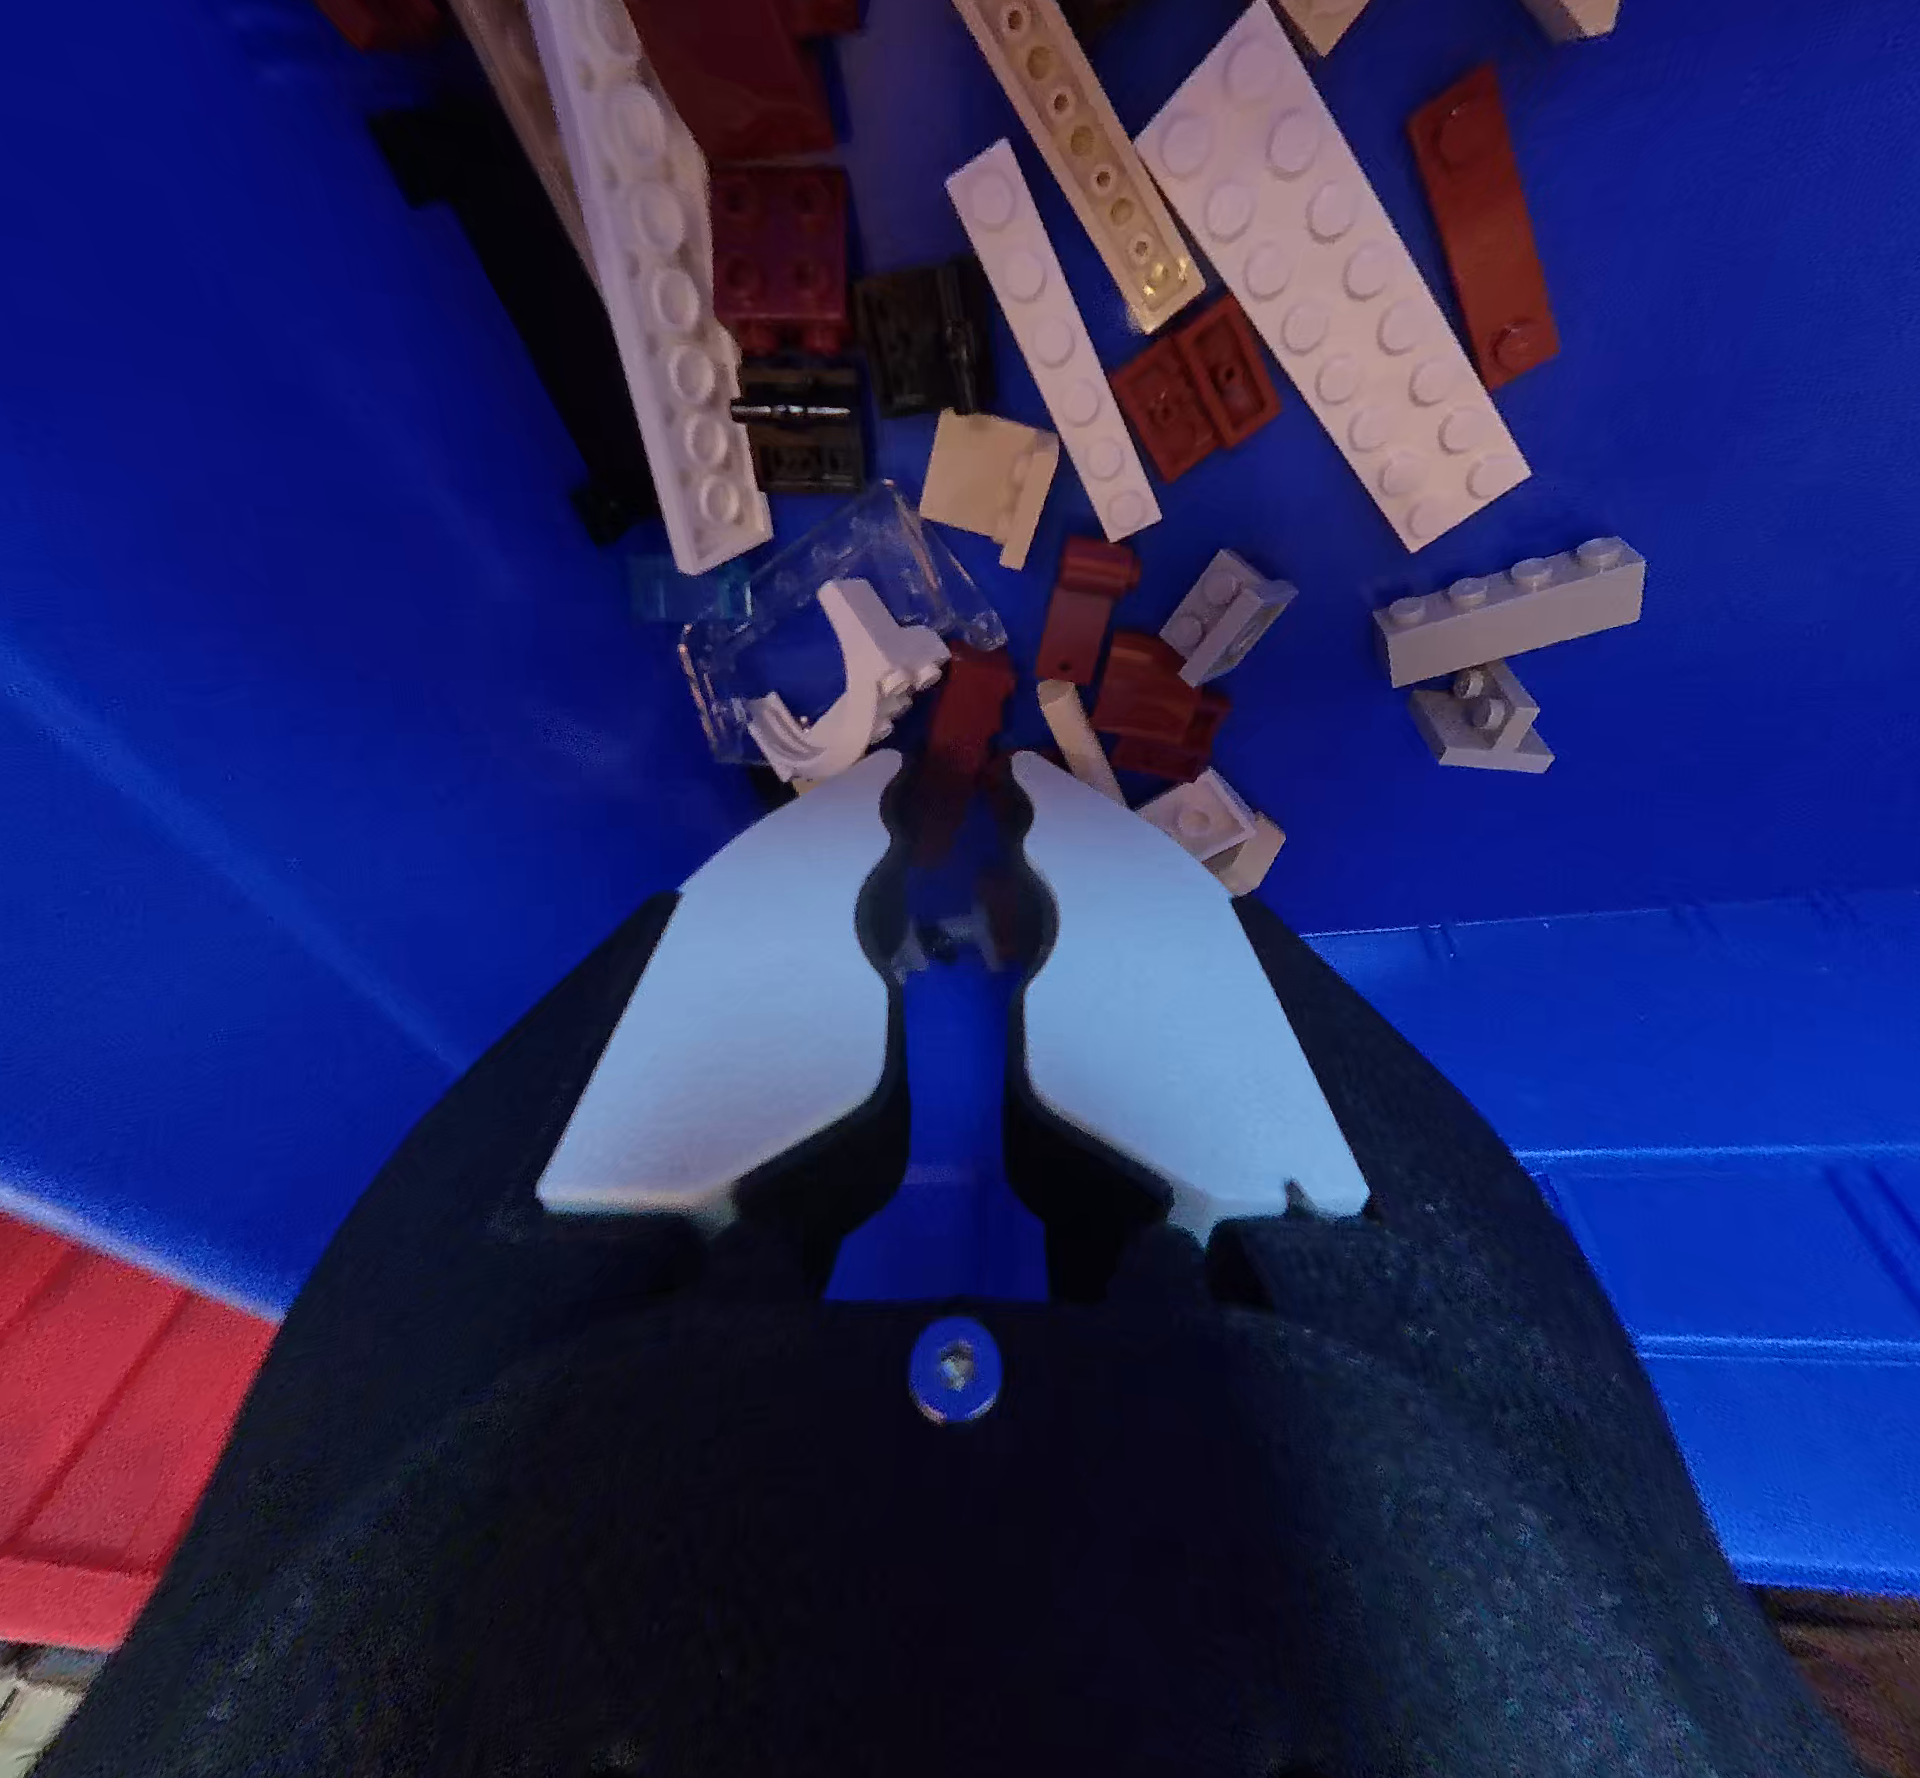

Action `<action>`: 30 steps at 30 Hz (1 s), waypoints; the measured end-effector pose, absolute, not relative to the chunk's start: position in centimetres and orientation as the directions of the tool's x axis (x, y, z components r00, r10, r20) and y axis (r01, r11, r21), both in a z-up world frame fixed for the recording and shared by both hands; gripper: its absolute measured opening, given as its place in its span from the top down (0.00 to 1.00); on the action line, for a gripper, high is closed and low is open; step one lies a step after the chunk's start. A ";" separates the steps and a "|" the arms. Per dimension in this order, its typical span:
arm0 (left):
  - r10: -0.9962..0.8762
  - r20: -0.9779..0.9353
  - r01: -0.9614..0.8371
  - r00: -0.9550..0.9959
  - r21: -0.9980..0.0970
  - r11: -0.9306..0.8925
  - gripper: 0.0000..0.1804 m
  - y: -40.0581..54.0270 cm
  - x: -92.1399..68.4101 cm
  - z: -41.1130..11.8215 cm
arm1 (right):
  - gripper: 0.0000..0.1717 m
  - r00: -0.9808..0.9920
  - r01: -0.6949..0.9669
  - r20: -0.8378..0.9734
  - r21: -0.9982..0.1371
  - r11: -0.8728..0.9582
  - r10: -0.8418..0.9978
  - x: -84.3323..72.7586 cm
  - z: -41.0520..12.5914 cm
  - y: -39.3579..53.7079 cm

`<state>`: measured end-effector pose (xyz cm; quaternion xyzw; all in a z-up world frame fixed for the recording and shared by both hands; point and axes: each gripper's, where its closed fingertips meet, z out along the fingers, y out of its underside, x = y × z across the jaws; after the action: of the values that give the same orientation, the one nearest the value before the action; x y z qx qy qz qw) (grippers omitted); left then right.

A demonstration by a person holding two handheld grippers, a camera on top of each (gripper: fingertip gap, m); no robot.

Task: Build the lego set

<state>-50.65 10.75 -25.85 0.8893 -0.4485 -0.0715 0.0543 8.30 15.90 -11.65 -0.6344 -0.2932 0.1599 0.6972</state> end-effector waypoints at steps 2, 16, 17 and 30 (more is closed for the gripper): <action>-0.809 -0.132 -0.798 0.572 0.137 -0.587 0.99 11.3 -50.6 -25.1 | 0.94 0.775 0.151 0.209 -0.978 0.146 0.596 8.3 -11.6 15.8; -0.765 -0.273 -0.763 0.583 -0.509 -0.399 1.00 11.4 -36.3 -13.2 | 0.91 0.705 0.122 0.209 -0.977 0.175 0.677 7.0 -10.5 13.9; -0.768 -0.267 -0.718 0.582 -0.611 -0.332 1.00 11.3 -32.8 -11.5 | 0.89 0.677 0.111 0.203 -0.978 0.174 0.707 6.4 -10.5 13.3; -0.946 0.223 0.112 0.236 -0.973 -0.201 1.00 4.5 -1.0 -8.2 | 0.83 0.298 -0.040 0.068 -0.996 0.083 0.952 -0.4 -9.8 4.8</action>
<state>-1.01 4.45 -8.19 0.5873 -0.3552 0.5058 -0.5226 -0.44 4.75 -9.82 -0.5366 -0.4249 0.4128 0.6009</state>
